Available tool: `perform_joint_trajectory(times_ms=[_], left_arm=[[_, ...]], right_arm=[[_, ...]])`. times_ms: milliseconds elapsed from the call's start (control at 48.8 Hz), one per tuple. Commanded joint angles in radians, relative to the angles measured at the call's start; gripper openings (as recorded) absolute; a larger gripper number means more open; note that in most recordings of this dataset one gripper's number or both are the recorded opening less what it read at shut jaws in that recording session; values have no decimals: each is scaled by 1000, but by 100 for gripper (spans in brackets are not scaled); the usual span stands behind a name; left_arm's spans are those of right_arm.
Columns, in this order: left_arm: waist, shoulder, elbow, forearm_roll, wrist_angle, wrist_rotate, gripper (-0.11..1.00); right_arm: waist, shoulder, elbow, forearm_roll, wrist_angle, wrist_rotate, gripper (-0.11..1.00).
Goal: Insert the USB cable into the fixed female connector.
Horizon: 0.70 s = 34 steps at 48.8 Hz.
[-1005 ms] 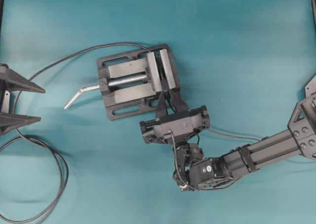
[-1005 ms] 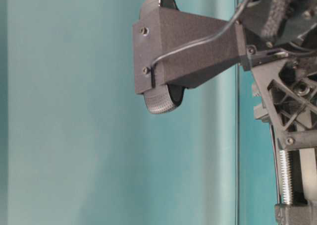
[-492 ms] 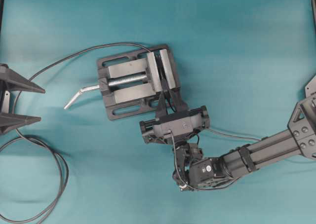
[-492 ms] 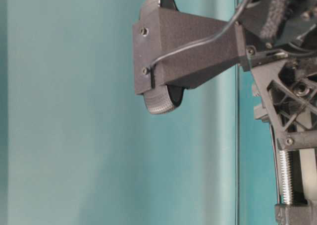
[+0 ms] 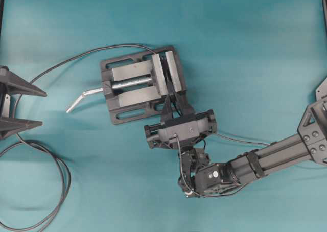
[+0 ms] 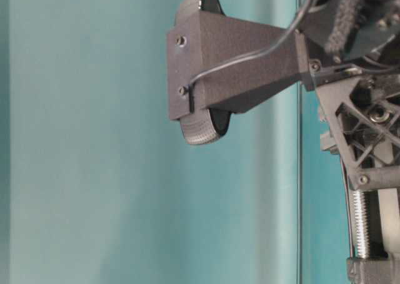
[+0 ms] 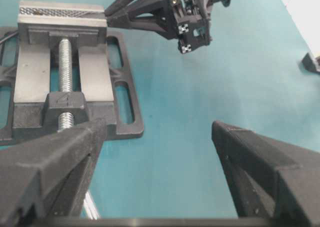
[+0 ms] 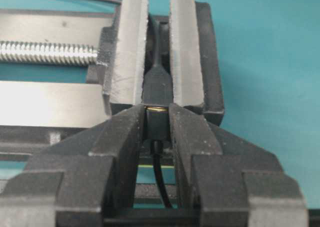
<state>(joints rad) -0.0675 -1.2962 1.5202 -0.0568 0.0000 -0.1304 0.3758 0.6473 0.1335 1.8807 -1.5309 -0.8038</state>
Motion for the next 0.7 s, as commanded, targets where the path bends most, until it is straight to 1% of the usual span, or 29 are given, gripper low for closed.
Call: perform_joint_trajectory(times_ms=[0,185,349,431,677], left_arm=[[-3,18,-11,2,-5,-9,99],[-3,18,-11,2,-5,-9,99],[-3,18,-11,2,-5,-9,99],[-3,18,-11,2,-5,-9,99],[-3,18,-11,2,-5,-8,99]], right_arm=[[-43,-28,-11,-5,2,0,21],[-43,-28,-15,11,2,2,21],[-35,-28,-17,15,3,2,34],[-29,-28,-18,14,2,2,37],[5,-31,-26,18,3,2,38]])
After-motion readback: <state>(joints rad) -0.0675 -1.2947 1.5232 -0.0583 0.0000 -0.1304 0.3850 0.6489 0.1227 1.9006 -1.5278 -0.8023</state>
